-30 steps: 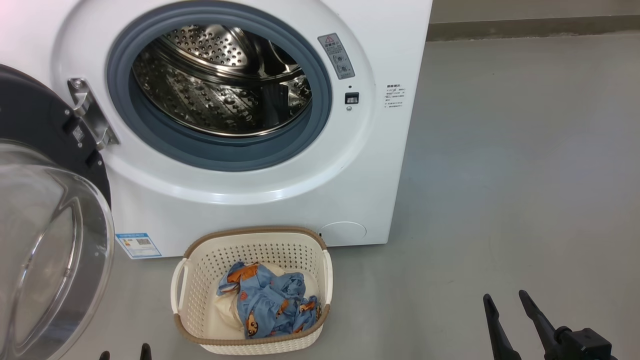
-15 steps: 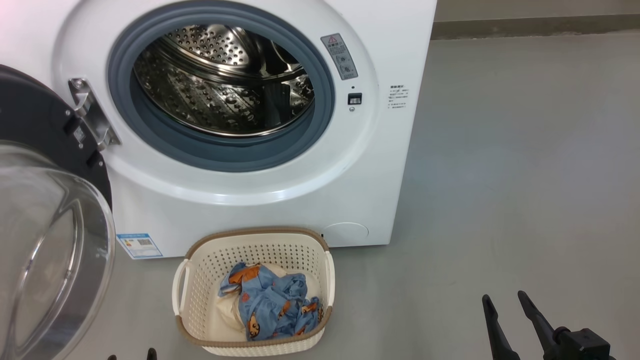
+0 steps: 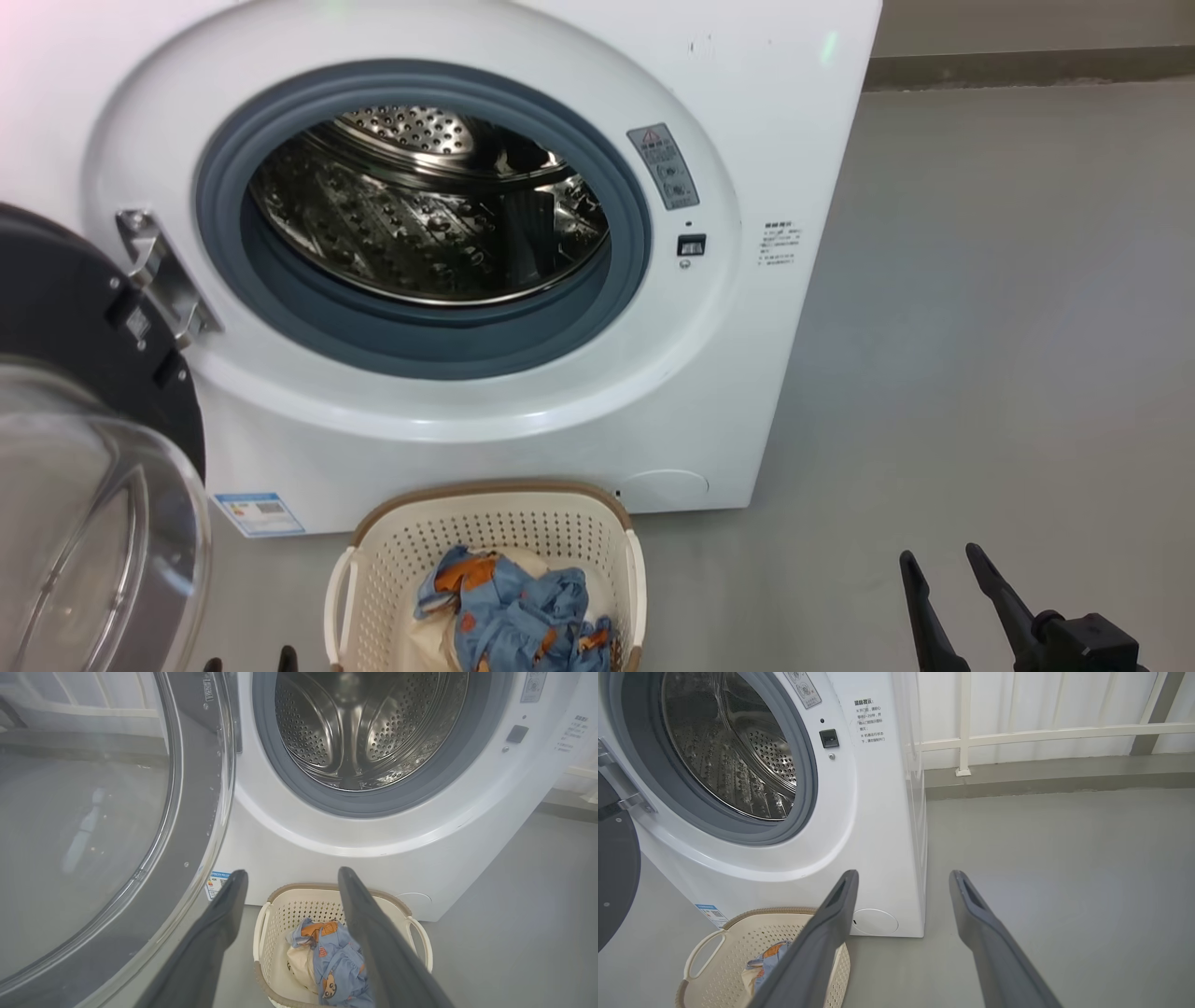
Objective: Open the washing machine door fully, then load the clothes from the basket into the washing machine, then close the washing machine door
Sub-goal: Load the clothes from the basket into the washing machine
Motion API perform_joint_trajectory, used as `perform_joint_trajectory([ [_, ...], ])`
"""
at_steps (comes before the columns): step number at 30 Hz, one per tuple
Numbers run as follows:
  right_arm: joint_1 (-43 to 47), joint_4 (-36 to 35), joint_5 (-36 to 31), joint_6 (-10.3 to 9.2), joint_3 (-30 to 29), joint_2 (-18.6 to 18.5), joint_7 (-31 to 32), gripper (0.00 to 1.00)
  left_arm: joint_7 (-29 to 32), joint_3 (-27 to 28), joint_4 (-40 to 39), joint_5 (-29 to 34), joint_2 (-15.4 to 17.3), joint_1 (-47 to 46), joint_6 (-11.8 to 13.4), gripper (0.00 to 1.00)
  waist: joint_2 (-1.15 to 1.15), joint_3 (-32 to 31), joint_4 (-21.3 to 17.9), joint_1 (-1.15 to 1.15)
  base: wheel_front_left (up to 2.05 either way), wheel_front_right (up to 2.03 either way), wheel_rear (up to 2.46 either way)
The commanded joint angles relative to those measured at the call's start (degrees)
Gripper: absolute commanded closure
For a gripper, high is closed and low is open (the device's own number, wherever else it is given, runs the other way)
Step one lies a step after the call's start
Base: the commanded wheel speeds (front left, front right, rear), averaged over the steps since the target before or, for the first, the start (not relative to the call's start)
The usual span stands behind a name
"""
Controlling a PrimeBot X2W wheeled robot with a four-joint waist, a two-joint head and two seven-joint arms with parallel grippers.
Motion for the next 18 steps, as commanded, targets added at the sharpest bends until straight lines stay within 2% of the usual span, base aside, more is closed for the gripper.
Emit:
perform_joint_trajectory([
  [1,-1.7,-1.1,-0.1,0.36,1.5,-0.7,-0.7,0.0,-0.4,1.6,-1.6,0.4,0.3,-1.5,0.3,0.0,0.0,0.0,0.0,-0.01,0.84,-0.84,0.0],
  [6,-1.8,-0.9,-0.1,0.36,1.4,-0.7,-0.7,0.0,-0.4,1.2,-1.5,0.2,0.3,-1.5,0.2,0.0,0.0,0.1,0.1,-0.01,0.43,-0.43,0.0],
  [18,-1.9,-0.8,0.0,0.36,1.6,-0.7,-0.7,0.0,-0.4,1.0,-1.6,0.2,0.3,-1.3,0.2,0.0,0.0,0.2,0.1,-0.01,0.0,0.0,0.0],
])
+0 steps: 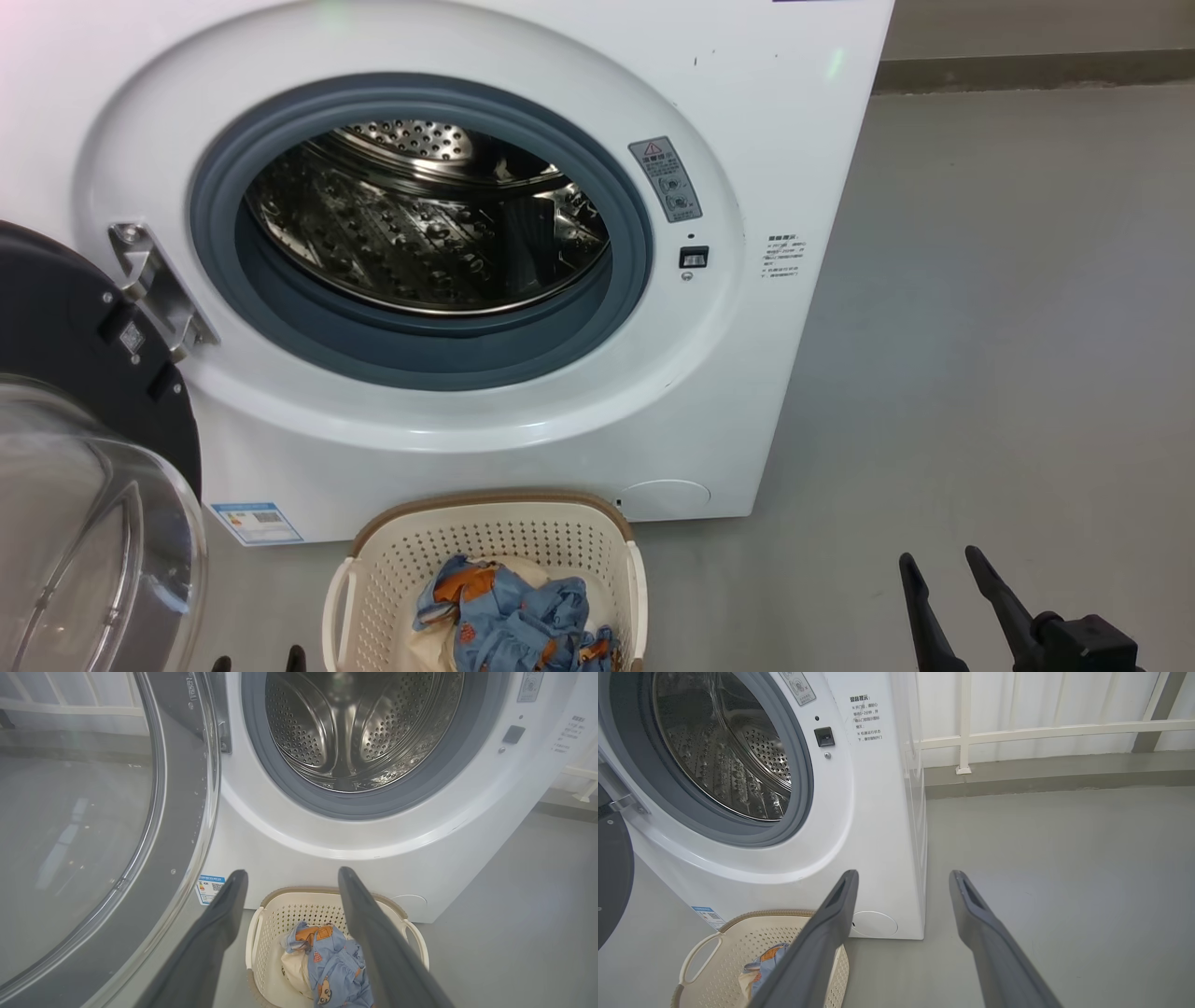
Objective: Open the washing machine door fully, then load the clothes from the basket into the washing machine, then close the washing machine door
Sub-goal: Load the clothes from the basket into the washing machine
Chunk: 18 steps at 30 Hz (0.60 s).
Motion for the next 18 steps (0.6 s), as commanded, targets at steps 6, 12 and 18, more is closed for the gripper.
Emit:
perform_joint_trajectory([
  [6,-2.0,-1.0,0.1,0.36,1.8,-0.7,-0.7,0.0,-0.4,1.3,-1.7,1.2,0.3,-1.2,0.1,0.0,0.0,0.2,-0.2,0.0,0.0,0.0,0.0],
  [12,-2.1,-1.0,0.3,0.36,2.0,-0.7,-0.7,0.0,-0.4,-0.6,-1.3,1.7,0.3,-1.5,0.7,0.0,0.0,0.7,-0.8,0.0,0.0,0.0,0.0],
  [18,-3.1,-1.2,0.9,0.36,2.4,-0.7,-0.7,0.0,-0.4,-4.1,0.8,2.7,0.3,-3.5,1.0,0.0,0.0,3.0,-2.0,0.0,0.0,0.0,0.0],
])
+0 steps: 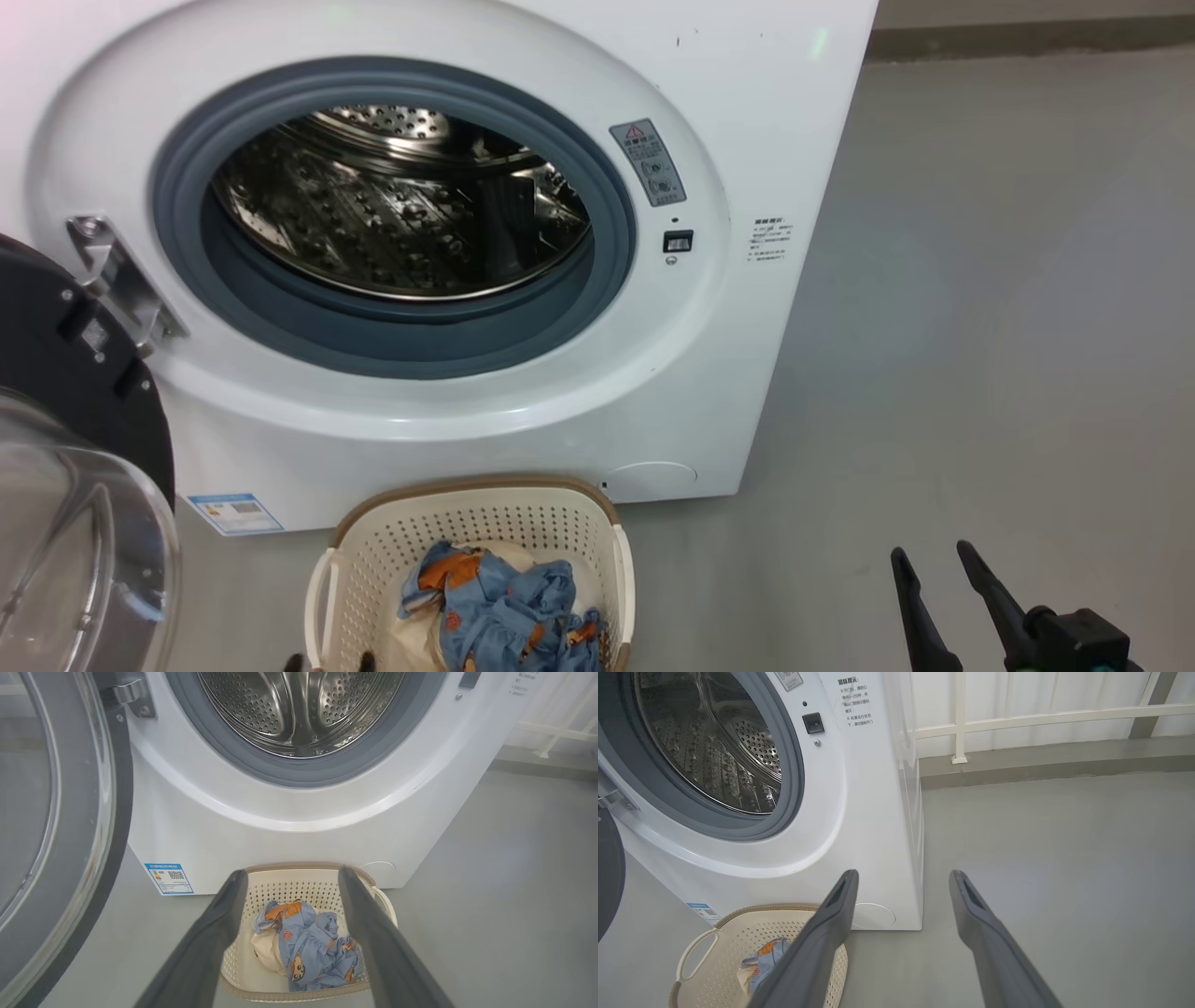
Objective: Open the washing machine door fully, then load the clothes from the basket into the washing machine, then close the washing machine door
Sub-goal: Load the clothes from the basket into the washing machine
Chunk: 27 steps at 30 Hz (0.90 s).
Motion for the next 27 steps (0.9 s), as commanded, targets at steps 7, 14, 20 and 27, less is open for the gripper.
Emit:
perform_joint_trajectory([
  [7,-5.0,-1.8,0.7,0.36,2.5,-0.7,-0.7,0.0,-0.3,-2.6,5.9,0.8,0.2,-8.5,0.8,0.0,0.0,5.3,-2.8,0.0,0.0,0.0,0.0],
  [14,-8.2,-2.9,1.8,0.36,4.0,-0.7,-0.7,0.0,5.0,-4.8,14.2,1.2,0.7,-16.5,1.7,0.0,0.0,12.1,-6.0,0.0,0.0,0.0,0.0],
  [20,-10.9,-3.2,2.7,0.36,5.2,-0.7,-0.7,0.0,7.5,-4.7,22.2,1.2,2.2,-24.1,1.3,0.0,0.0,17.5,-8.5,0.0,0.0,0.0,0.0],
  [27,-13.8,-3.7,3.5,0.36,5.9,-0.7,-0.7,0.0,9.2,-5.8,34.8,1.5,4.7,-33.4,-0.3,0.0,0.0,22.9,-10.6,0.0,0.0,0.0,0.0],
])
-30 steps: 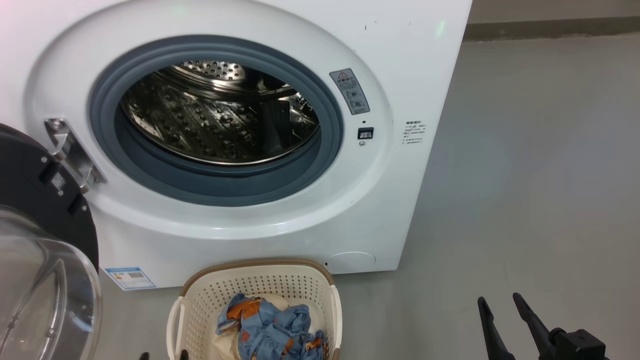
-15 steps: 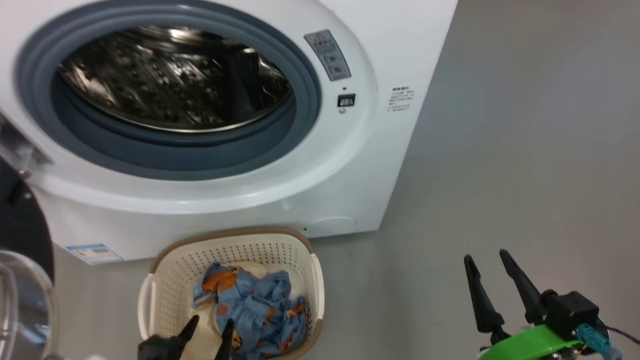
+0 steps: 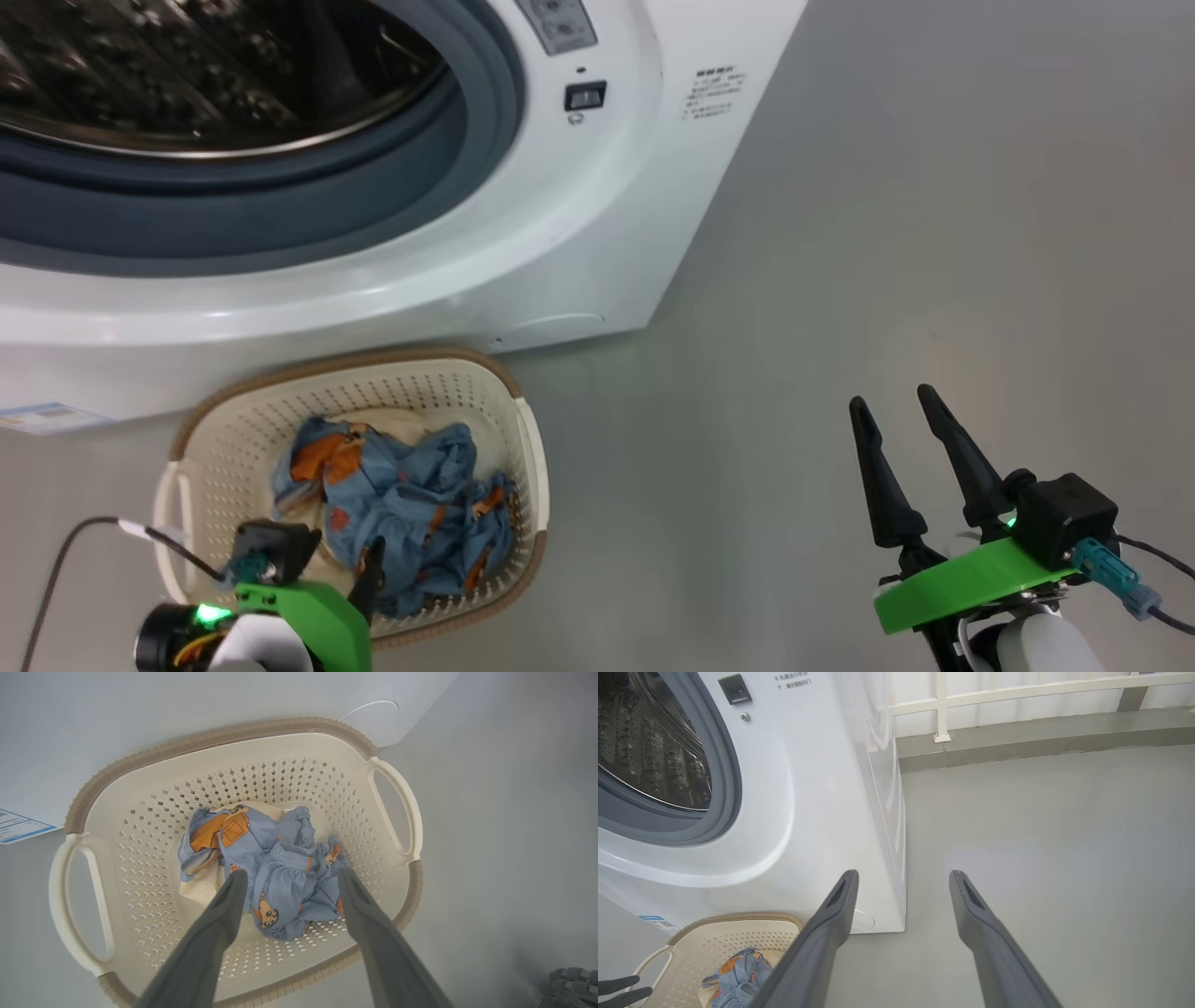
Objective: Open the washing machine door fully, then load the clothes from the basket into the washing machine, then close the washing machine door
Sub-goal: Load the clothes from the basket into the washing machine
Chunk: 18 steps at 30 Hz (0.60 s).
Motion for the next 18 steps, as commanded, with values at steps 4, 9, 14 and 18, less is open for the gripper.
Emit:
perform_joint_trajectory([
  [4,-1.8,-1.8,0.3,0.36,2.6,-0.5,-0.7,0.0,-0.9,1.7,5.2,-0.9,2.0,-5.1,-0.7,0.0,0.0,6.1,-2.6,-0.01,0.0,0.0,0.0],
  [9,-3.0,-2.9,-0.6,0.36,4.1,-0.5,-0.7,0.0,-0.1,1.4,11.6,-1.7,2.4,-10.8,-1.4,0.0,0.0,10.6,-2.3,-0.01,0.0,0.0,0.0],
  [14,-4.2,-4.0,-1.3,0.36,4.5,-0.5,-0.7,0.0,0.1,0.6,16.7,-1.8,3.4,-16.7,-1.8,0.0,0.0,15.4,-1.9,-0.01,0.0,0.0,0.0],
  [18,-5.3,-4.7,-1.8,0.36,4.8,-0.5,-0.7,0.0,1.0,0.9,20.7,-3.1,4.0,-20.3,-2.1,0.0,0.0,18.5,-2.1,-0.01,0.0,0.0,0.0],
])
